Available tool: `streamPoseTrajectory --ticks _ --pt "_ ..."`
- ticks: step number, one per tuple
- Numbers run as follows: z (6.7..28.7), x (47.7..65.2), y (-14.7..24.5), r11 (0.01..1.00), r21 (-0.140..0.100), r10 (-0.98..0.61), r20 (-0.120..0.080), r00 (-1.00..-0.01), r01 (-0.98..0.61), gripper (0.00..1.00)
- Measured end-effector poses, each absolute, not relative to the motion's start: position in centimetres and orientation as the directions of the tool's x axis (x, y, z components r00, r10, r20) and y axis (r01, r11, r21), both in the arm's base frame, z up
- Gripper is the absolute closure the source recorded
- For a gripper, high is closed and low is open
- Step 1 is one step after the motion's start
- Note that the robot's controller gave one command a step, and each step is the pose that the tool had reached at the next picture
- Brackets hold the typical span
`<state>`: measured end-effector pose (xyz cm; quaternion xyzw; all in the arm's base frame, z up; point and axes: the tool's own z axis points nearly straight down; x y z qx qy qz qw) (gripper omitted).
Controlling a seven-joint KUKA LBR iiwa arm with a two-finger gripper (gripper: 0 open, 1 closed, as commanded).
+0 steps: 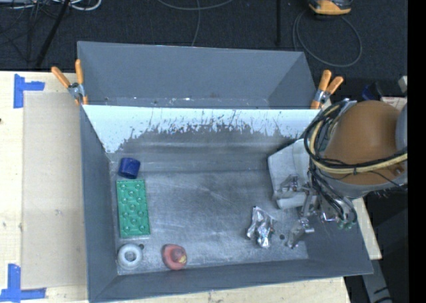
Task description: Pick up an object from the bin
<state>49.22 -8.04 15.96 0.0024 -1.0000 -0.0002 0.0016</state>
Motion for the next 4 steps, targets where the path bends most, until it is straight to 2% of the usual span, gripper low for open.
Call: streamPoseTrajectory --ticks 1,2,3,4 --pt "7.0 52.1 -5.9 0.998 0.0 0.068 -0.002 -0.998 0.068 0.0" --pt "10.0 47.9 -10.2 0.99 -0.001 0.143 0.005 -0.99 0.143 0.0" --pt "10.0 51.6 -5.6 0.896 0.002 0.444 0.0 -0.896 0.444 0.0" --pt "7.3 49.9 -6.6 0.731 0.006 0.683 -0.001 -0.731 0.682 0.0"
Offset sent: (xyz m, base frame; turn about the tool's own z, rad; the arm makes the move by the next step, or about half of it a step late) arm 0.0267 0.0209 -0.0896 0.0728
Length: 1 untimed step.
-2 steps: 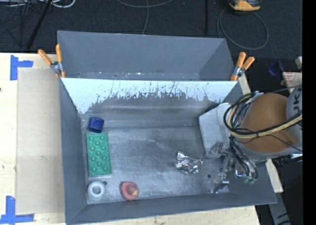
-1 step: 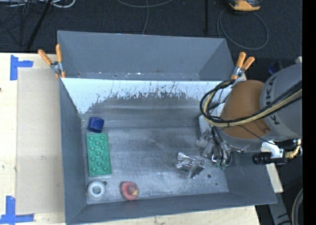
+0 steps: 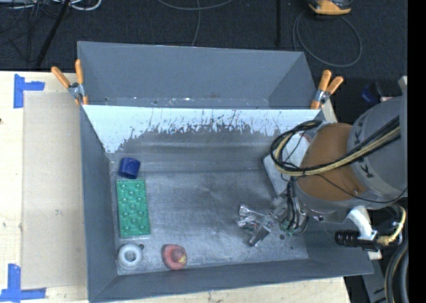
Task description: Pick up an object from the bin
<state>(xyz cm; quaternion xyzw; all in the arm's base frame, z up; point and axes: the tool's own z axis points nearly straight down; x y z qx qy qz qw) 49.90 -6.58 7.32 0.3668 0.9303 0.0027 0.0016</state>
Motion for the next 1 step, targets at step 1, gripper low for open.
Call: streamPoseTrajectory --ticks 1 --pt "7.43 50.0 -6.47 0.734 0.003 0.679 0.0 -0.734 0.679 0.0"
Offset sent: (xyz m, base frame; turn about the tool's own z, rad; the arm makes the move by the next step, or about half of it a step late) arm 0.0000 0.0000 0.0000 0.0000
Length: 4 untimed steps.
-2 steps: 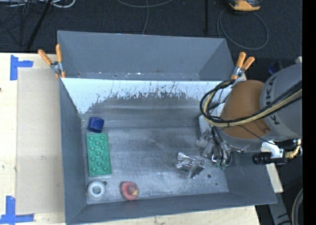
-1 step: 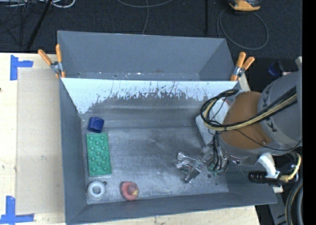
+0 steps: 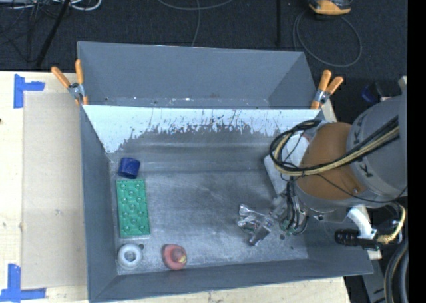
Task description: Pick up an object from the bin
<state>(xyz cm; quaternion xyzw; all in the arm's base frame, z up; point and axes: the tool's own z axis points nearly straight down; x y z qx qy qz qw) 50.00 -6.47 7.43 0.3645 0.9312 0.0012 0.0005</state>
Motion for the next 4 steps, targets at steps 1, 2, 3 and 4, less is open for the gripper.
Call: streamPoseTrajectory --ticks 1,2,3,4 --pt "7.6 50.2 -6.6 0.733 0.005 0.68 -0.009 -0.733 0.68 1.0" --pt "8.2 50.2 -6.6 0.736 0.0 0.677 0.001 -0.736 0.677 1.0" --pt "11.3 50.3 -6.6 0.738 0.001 0.675 0.0 -0.738 0.675 1.0" --pt "17.1 50.4 -6.6 0.74 0.002 0.673 -0.003 -0.74 0.673 1.0"
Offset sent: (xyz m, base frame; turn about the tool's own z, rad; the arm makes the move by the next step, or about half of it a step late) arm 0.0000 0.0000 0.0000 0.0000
